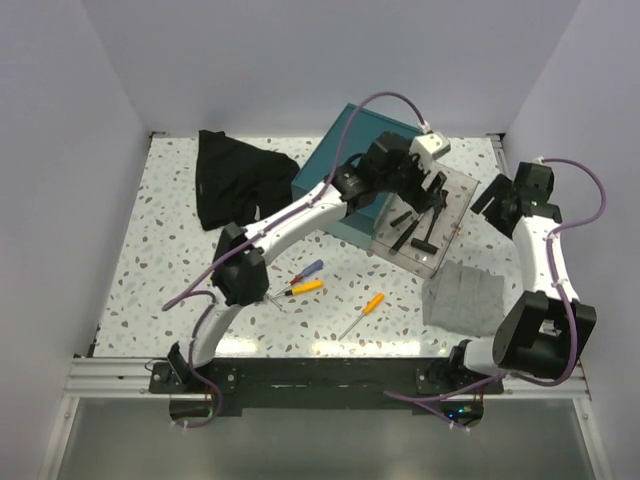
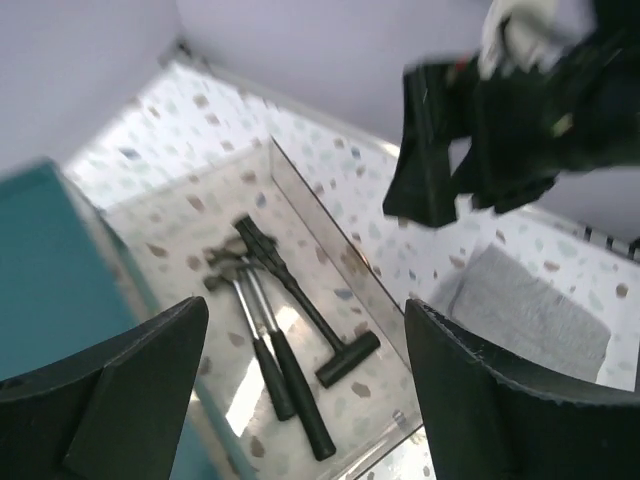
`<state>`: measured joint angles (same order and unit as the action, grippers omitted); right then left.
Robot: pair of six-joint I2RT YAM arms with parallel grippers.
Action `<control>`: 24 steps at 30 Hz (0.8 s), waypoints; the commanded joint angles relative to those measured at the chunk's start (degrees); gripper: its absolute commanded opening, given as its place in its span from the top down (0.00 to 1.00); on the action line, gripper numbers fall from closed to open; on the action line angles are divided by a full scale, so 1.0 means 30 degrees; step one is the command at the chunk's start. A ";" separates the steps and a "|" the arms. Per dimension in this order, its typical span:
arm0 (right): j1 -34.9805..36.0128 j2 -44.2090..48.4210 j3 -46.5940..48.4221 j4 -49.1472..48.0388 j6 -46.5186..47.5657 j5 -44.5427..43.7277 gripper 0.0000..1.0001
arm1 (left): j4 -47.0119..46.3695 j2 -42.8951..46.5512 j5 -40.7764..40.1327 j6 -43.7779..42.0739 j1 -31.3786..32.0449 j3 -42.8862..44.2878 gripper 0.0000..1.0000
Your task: Sort the tools into containers
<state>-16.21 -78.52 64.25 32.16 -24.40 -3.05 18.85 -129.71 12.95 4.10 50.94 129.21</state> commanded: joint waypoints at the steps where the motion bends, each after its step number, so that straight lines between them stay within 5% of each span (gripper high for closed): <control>1: -0.0105 -0.1158 0.0672 -0.1432 0.0164 0.0200 0.26 | -0.4317 0.5966 -0.1415 -0.0607 -0.2437 -0.1930 0.17; 6: -0.0398 -0.2564 0.1317 -0.2254 0.0227 -0.0331 0.42 | -0.3680 0.7260 -0.1856 -0.0018 -0.5959 -0.5186 0.45; 7: -0.0456 -0.2683 0.1318 -0.2457 0.0195 0.0104 0.47 | -0.3618 0.7347 -0.1537 -0.0337 -0.6834 -0.5594 0.65; 10: -0.0457 -0.3706 0.1230 -0.3395 0.0956 0.0549 0.86 | -0.3591 0.7612 -0.1298 -0.1274 -0.7689 -0.7558 1.00; 11: -0.0486 -0.4144 0.1288 -0.3397 0.0957 0.0258 1.00 | -0.3473 0.7467 -0.1270 -0.1278 -0.7750 -0.7996 1.00; 24: -0.0545 -0.7458 0.2460 -0.4186 0.0375 0.1951 1.00 | -0.2505 0.5035 0.0019 -0.1542 -0.7897 -0.9730 1.00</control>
<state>-17.67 -100.07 68.49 22.26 -22.81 -0.30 12.67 -114.30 11.81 -0.21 27.55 99.18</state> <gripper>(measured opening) 0.008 0.011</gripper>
